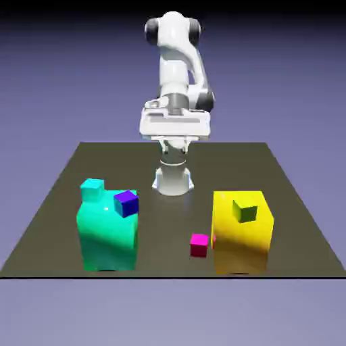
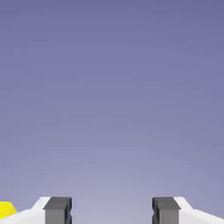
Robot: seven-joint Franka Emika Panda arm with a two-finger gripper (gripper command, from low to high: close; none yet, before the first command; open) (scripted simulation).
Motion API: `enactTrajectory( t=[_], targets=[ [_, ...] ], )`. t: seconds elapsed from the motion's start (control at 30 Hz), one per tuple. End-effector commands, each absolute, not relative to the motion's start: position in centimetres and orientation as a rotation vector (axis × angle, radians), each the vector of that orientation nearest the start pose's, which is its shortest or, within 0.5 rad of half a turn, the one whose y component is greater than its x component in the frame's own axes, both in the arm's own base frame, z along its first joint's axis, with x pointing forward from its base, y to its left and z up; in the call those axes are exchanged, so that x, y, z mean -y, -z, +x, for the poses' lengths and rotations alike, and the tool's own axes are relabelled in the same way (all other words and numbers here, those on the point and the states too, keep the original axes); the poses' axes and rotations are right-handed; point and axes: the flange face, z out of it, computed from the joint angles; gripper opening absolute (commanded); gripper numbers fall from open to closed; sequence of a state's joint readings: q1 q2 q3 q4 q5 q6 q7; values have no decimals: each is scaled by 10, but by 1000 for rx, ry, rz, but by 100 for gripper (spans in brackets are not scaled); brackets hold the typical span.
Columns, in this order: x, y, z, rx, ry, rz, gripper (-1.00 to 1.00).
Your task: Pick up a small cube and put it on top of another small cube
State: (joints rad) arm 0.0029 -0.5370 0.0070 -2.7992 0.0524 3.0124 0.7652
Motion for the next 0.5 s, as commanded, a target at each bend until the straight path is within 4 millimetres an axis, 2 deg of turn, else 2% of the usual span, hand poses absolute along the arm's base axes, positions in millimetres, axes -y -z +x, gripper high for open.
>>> enactTrajectory(
  t=[0.0, 0.23, 0.47],
  targets=[
    [4, -438, 399, -1128, 898, -2440, 0],
    [23, -366, 419, -1654, 433, -2204, 0],
    [30, -292, 425, -2085, -39, -1827, 0]
  ],
)
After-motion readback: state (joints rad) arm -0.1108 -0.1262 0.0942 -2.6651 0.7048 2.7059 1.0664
